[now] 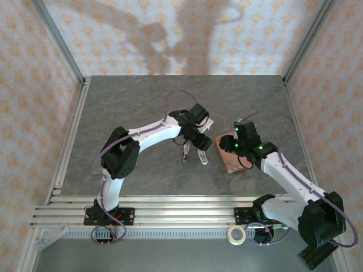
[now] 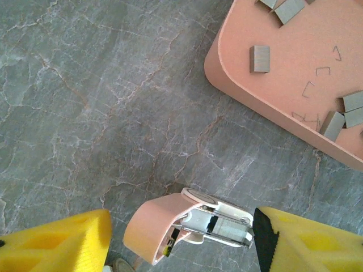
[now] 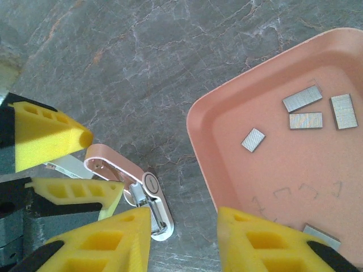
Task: Load the staples into the stapler
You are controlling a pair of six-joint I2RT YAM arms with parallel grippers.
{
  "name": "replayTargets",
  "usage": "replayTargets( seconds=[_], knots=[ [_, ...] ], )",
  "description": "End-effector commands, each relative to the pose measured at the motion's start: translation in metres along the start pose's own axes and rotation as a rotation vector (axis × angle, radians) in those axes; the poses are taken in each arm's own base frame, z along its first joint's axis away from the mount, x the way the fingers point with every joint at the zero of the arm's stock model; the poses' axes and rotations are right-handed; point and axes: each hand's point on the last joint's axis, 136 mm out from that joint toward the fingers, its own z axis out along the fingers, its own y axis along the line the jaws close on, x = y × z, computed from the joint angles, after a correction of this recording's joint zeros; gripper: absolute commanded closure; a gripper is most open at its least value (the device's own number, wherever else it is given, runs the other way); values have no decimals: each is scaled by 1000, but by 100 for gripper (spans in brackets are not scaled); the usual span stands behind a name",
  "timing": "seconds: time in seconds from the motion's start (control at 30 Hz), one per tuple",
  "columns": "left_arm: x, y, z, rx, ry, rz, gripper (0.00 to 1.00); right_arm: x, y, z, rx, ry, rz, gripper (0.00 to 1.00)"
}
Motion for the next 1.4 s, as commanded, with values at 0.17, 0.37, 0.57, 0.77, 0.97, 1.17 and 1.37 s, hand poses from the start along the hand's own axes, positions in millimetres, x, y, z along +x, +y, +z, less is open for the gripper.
replayTargets(
  seconds=[0.17,0.37,0.57,0.77,0.97,1.17,1.37],
  knots=[
    [-4,-9,1,67,27,30,34,4,-7,-1,16,-2,-10,65],
    [0,-21,0,135,49,41,38,5,-7,-3,15,-5,-11,65],
    [10,-37,-4,227,72,45,41,4,-5,-3,2,-11,-2,65],
    [24,-57,-4,298,98,58,42,5,-4,0,-5,-4,8,65],
    [35,-69,-5,305,103,76,42,6,0,1,-20,19,11,65],
    [30,-62,-21,276,9,39,41,9,6,1,-43,53,15,65],
    [15,-40,-63,240,-226,-72,41,15,16,3,-61,99,1,65]
  ],
)
